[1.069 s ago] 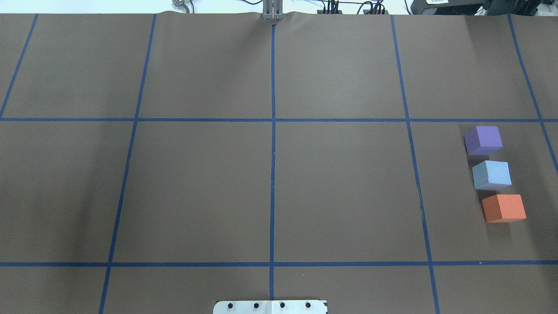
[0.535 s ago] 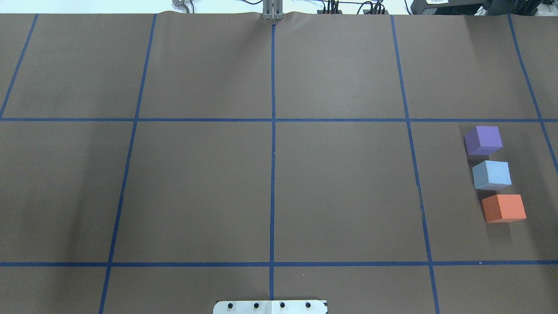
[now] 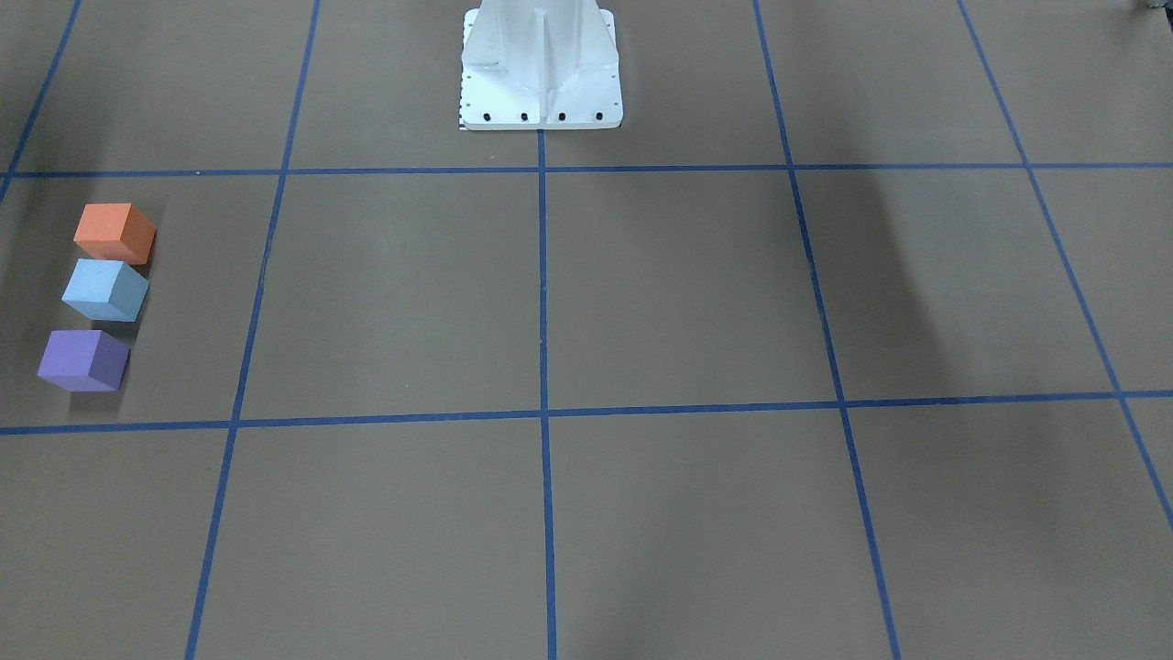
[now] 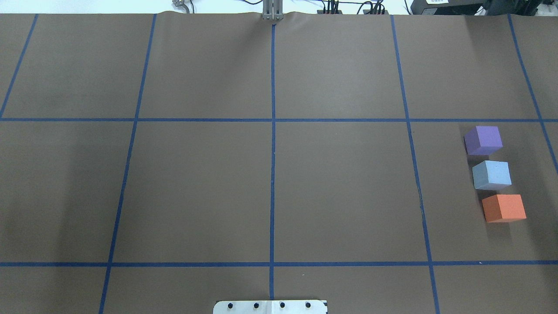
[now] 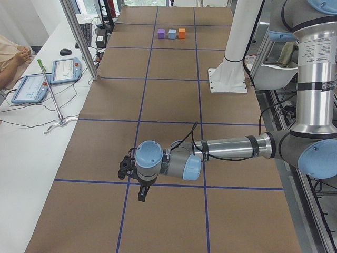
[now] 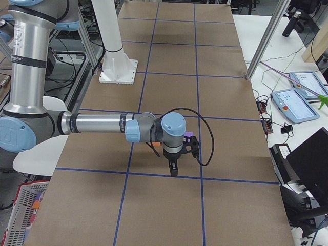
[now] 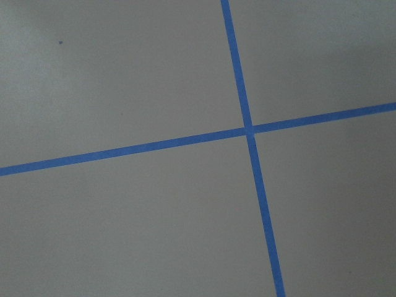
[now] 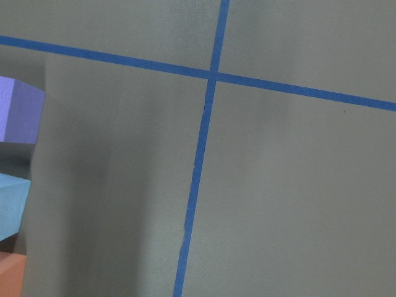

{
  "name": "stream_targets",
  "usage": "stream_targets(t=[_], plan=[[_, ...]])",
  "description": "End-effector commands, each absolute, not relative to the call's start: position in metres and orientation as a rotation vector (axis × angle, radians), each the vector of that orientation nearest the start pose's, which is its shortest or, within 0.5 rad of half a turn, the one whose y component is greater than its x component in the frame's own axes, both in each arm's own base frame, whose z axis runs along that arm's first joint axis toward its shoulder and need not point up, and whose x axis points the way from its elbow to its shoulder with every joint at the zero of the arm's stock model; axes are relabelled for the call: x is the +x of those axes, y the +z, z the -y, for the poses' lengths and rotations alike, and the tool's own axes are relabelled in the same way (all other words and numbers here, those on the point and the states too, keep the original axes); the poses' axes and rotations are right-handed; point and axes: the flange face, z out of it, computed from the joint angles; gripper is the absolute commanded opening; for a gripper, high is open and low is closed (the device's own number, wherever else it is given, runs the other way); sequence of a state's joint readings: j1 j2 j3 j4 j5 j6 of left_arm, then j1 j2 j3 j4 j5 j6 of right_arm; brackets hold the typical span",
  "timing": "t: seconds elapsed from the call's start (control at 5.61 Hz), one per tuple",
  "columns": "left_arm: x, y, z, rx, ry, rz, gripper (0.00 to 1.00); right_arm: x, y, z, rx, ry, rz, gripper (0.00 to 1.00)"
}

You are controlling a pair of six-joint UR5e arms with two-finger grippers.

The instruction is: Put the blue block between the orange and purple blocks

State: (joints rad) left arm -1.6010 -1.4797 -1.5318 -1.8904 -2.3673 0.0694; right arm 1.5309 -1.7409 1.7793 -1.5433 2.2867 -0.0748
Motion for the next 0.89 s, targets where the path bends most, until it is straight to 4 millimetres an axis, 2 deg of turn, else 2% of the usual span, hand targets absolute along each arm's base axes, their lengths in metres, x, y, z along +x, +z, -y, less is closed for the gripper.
stream_targets(t=[0.0,0.71], plan=[[-0.0762,0.6896,0.4563,0.219,0.112,-0.784,1.00,0.0509,0.6355,0.4266,0.074,-0.133,0.715,1.00],[-0.0757,0.6965,0.4510,0.201,0.104,-0.779,1.00,0.0500,0.6376,0.4272,0.080,-0.137,0.718,1.00]])
